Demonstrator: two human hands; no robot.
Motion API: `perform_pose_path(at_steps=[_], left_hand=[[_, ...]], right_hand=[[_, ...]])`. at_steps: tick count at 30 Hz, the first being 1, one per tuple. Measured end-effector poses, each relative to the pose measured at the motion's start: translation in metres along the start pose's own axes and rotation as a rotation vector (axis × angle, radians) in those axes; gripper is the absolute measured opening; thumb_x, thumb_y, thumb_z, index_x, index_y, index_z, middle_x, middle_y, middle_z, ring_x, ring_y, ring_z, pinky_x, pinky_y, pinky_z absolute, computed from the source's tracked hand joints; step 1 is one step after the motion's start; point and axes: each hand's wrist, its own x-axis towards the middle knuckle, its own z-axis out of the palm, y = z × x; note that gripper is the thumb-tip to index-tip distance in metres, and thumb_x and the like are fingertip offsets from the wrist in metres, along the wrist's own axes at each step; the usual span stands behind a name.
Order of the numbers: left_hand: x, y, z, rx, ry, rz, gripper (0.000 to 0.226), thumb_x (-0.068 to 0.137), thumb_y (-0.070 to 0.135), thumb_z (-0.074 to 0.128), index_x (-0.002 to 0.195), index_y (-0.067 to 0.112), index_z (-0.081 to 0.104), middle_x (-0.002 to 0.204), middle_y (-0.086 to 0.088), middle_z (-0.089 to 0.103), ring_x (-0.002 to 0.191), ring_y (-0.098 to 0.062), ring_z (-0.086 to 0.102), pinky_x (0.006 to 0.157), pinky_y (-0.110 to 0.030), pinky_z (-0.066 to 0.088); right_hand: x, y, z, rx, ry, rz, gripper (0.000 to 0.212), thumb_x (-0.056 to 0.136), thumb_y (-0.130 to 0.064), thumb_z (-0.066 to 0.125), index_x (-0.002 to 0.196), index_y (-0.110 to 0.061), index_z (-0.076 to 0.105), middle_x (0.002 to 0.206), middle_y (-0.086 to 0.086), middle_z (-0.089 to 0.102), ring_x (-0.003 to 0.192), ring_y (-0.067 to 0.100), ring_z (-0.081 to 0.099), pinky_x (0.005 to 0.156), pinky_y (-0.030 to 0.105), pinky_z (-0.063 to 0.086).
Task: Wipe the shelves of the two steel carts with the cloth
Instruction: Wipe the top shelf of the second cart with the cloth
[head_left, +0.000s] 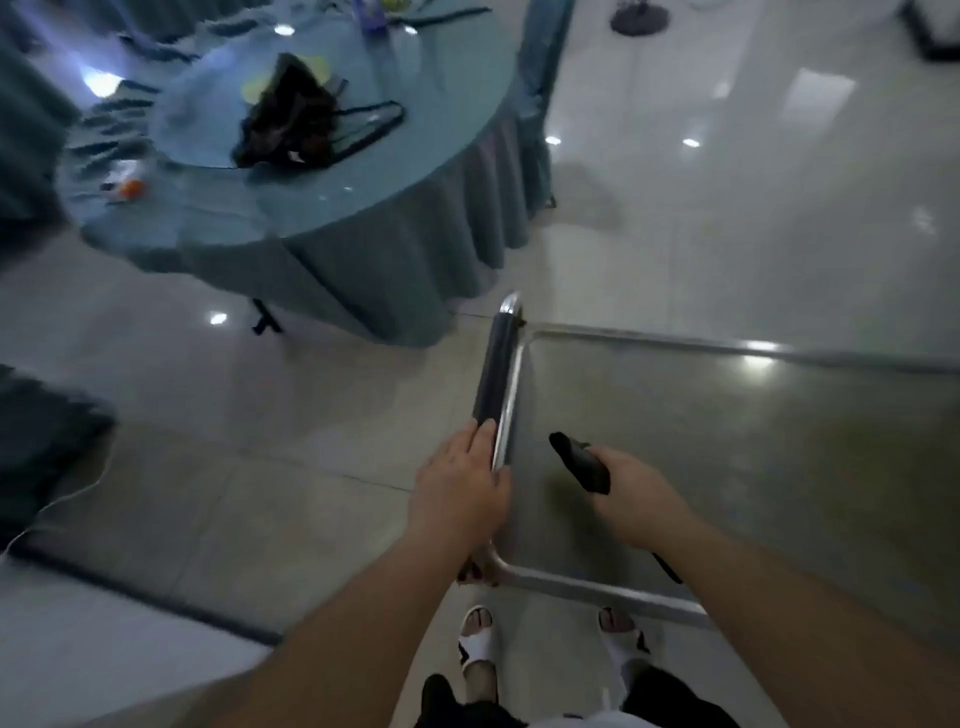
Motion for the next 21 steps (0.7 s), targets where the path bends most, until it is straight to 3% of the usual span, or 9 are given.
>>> perform_pose_path(at_steps=[4, 7, 9, 12, 15, 17, 19, 21], left_hand=[[0.044, -0.022, -0.003, 0.022, -0.003, 0.131, 0.069, 0.105, 0.052, 0.043, 0.166, 0.028, 0.022, 0.169, -0.002, 0.033, 0.152, -0.023, 0.036, 0.122, -0.046, 0.033], [0.074, -0.024, 0.001, 0.014, -0.017, 0.206, 0.066, 0.105, 0.050, 0.044, 0.165, 0.024, 0.028, 0.171, -0.004, 0.029, 0.154, -0.026, 0.033, 0.123, -0.048, 0.035], [0.088, -0.021, 0.008, 0.040, -0.067, 0.278, 0.067, 0.106, 0.048, 0.044, 0.165, 0.022, 0.028, 0.174, -0.006, 0.022, 0.160, -0.026, 0.021, 0.129, -0.047, 0.025], [0.102, -0.011, 0.023, 0.099, -0.091, 0.377, 0.068, 0.108, 0.049, 0.040, 0.167, 0.021, 0.022, 0.178, -0.005, 0.007, 0.164, -0.021, -0.002, 0.131, -0.043, 0.005], [0.122, 0.001, 0.029, 0.120, -0.053, 0.402, 0.069, 0.108, 0.049, 0.036, 0.169, 0.022, 0.015, 0.178, -0.003, -0.004, 0.163, -0.019, -0.013, 0.131, -0.040, -0.007], [0.137, 0.003, 0.030, 0.128, -0.036, 0.349, 0.072, 0.109, 0.051, 0.031, 0.170, 0.022, 0.005, 0.178, -0.002, -0.011, 0.161, -0.018, -0.019, 0.130, -0.039, -0.010], [0.142, 0.002, 0.035, 0.147, -0.014, 0.311, 0.074, 0.109, 0.055, 0.025, 0.170, 0.021, -0.001, 0.177, -0.001, -0.014, 0.160, -0.017, -0.023, 0.131, -0.040, -0.010], [0.139, 0.000, 0.041, 0.159, 0.020, 0.316, 0.076, 0.108, 0.058, 0.019, 0.170, 0.019, -0.002, 0.177, -0.001, -0.012, 0.160, -0.016, -0.022, 0.131, -0.041, -0.009]], right_hand=[[0.001, 0.000, 0.032, 0.067, 0.024, 0.130, 0.048, 0.096, -0.027, 0.063, 0.142, -0.036, 0.054, 0.128, -0.001, 0.066, 0.102, 0.023, 0.061, 0.083, 0.036, 0.049], [0.001, -0.004, 0.060, 0.098, 0.189, 0.129, 0.051, 0.095, -0.023, 0.062, 0.145, -0.031, 0.054, 0.138, 0.002, 0.064, 0.116, 0.027, 0.062, 0.091, 0.035, 0.049], [0.005, -0.007, 0.083, 0.081, 0.267, 0.128, 0.059, 0.095, -0.018, 0.062, 0.152, -0.024, 0.048, 0.151, 0.003, 0.055, 0.135, 0.027, 0.052, 0.109, 0.037, 0.043], [0.012, -0.011, 0.126, 0.010, 0.221, 0.108, 0.072, 0.098, -0.016, 0.061, 0.163, -0.022, 0.032, 0.169, -0.003, 0.030, 0.156, 0.023, 0.026, 0.126, 0.034, 0.021], [0.013, -0.012, 0.177, -0.062, 0.095, 0.000, 0.074, 0.103, -0.038, 0.056, 0.166, -0.024, 0.020, 0.172, -0.010, 0.011, 0.161, 0.020, 0.005, 0.128, 0.029, 0.001], [0.011, -0.010, 0.208, -0.084, 0.027, -0.025, 0.070, 0.105, -0.063, 0.031, 0.166, -0.035, 0.011, 0.170, -0.020, -0.004, 0.159, 0.010, -0.010, 0.128, 0.030, -0.007], [0.010, -0.008, 0.227, -0.149, 0.049, -0.044, 0.066, 0.106, -0.067, 0.013, 0.165, -0.039, 0.013, 0.171, -0.023, -0.002, 0.159, 0.007, -0.010, 0.127, 0.034, -0.002], [0.014, -0.009, 0.234, -0.242, 0.115, -0.021, 0.061, 0.109, -0.060, 0.017, 0.163, -0.035, 0.023, 0.171, -0.017, 0.015, 0.160, 0.012, 0.007, 0.124, 0.039, 0.010]])
